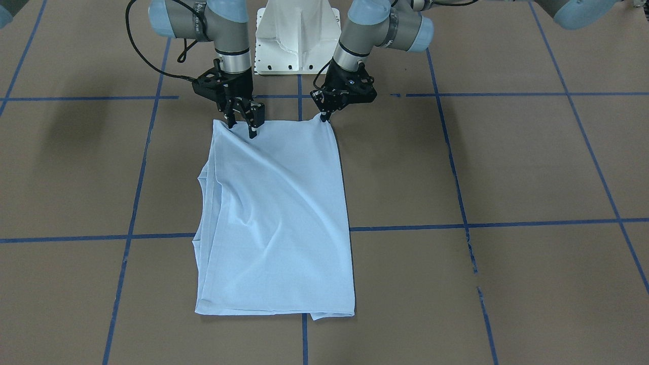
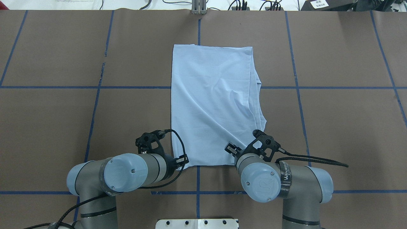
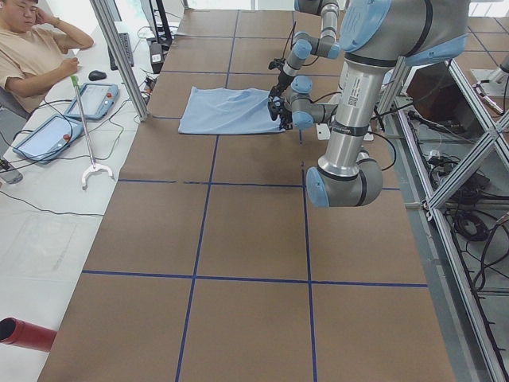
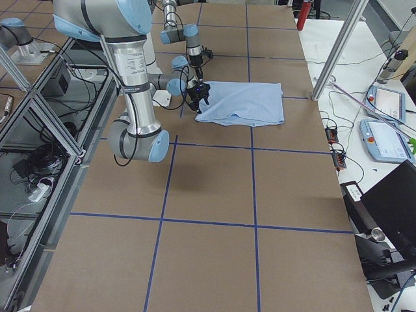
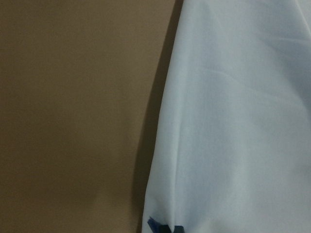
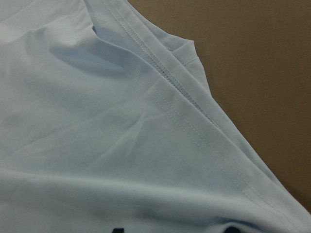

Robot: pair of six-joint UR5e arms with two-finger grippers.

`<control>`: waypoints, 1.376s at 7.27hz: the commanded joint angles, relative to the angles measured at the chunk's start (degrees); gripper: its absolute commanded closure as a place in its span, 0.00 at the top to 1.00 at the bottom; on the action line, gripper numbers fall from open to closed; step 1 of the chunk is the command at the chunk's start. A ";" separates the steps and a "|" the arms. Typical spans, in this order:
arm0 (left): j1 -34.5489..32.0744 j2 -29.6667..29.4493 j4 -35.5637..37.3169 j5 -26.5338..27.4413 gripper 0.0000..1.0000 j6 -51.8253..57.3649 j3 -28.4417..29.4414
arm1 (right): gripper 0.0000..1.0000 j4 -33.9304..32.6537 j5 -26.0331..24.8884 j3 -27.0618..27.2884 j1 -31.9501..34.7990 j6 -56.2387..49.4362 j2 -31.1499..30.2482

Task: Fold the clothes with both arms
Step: 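Grasp the near edge corners with both grippers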

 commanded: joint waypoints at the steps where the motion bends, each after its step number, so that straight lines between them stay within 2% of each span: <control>1: 0.00 0.00 0.00 0.00 0.00 0.00 -0.13 | 0.76 0.00 -0.18 -0.71 0.02 0.01 0.01; 3: 0.09 0.00 0.00 0.00 0.00 0.00 -0.13 | 0.76 0.00 -0.27 -0.81 0.02 0.01 0.01; 4: 0.00 0.00 0.00 0.00 0.00 0.00 -0.13 | 0.60 0.00 -0.36 -0.72 0.02 1.05 0.10; 5: 0.00 0.00 0.00 0.00 0.00 0.00 -0.13 | 0.37 0.00 -1.23 -0.81 -0.07 3.33 0.27; 6: 0.09 0.00 0.00 0.00 0.00 0.00 -0.22 | 0.06 0.00 -1.24 -0.81 -0.07 3.61 0.62; 7: 0.09 0.00 0.00 0.00 0.00 0.00 -0.22 | 0.00 0.00 -1.33 -0.89 -0.15 5.01 0.71; 10: 0.09 0.00 0.09 0.09 0.00 0.00 -0.39 | 0.00 0.00 -1.59 -0.81 0.11 7.39 0.98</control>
